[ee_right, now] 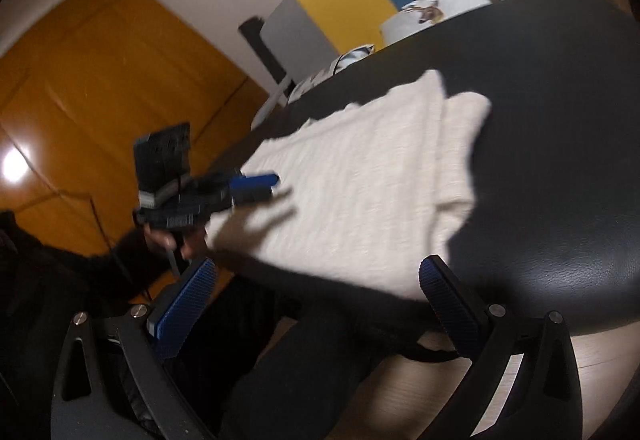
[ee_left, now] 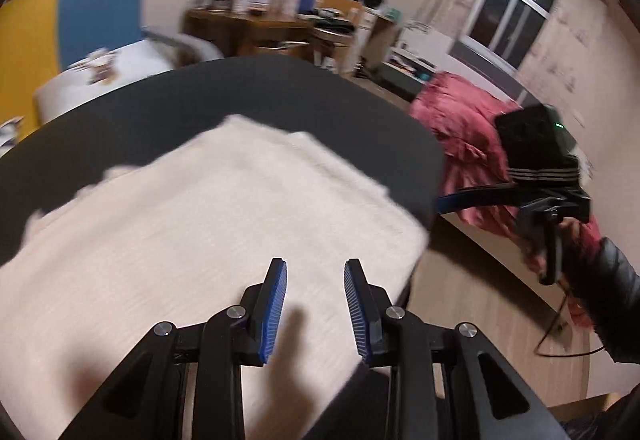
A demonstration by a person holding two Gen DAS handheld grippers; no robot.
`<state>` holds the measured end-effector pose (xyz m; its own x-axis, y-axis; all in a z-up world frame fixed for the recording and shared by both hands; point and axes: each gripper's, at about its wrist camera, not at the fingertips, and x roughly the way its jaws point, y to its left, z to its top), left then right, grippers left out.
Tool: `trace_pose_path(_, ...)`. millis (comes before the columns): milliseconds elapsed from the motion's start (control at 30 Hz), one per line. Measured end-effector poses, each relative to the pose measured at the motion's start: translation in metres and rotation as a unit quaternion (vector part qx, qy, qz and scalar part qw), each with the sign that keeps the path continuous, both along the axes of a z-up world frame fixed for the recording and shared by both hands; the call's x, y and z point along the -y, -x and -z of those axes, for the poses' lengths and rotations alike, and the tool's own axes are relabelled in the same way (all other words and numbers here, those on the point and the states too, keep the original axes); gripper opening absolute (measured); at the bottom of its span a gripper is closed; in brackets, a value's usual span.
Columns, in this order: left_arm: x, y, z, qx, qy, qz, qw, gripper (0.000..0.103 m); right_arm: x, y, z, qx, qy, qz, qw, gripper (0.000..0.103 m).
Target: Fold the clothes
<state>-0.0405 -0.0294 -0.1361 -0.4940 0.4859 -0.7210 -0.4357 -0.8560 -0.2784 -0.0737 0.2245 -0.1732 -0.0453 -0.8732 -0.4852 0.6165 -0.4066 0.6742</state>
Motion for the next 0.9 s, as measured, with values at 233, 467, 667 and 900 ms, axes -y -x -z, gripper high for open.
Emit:
trace_pose_path(233, -0.014, 0.025, 0.015, 0.020, 0.015, 0.003, 0.9997, 0.030, 0.021, 0.019, 0.021, 0.029, 0.003, -0.050, 0.998, 0.103)
trace_pose_path(467, -0.012, 0.025, 0.038, 0.030, 0.024, -0.002, 0.9993, 0.030, 0.036, 0.023, 0.022, 0.052, 0.002, -0.142, 0.988, 0.103)
trace_pose_path(667, -0.008, 0.019, 0.038, 0.018, 0.023, 0.013, 0.9995, 0.030, 0.054, 0.033, 0.027, 0.101, -0.031, -0.219, 0.970, 0.103)
trace_pose_path(900, -0.012, 0.016, 0.051, 0.008, 0.041, 0.018, 0.9990, 0.030, 0.097, 0.016, 0.035, 0.112, -0.115, -0.332, 0.929, 0.103)
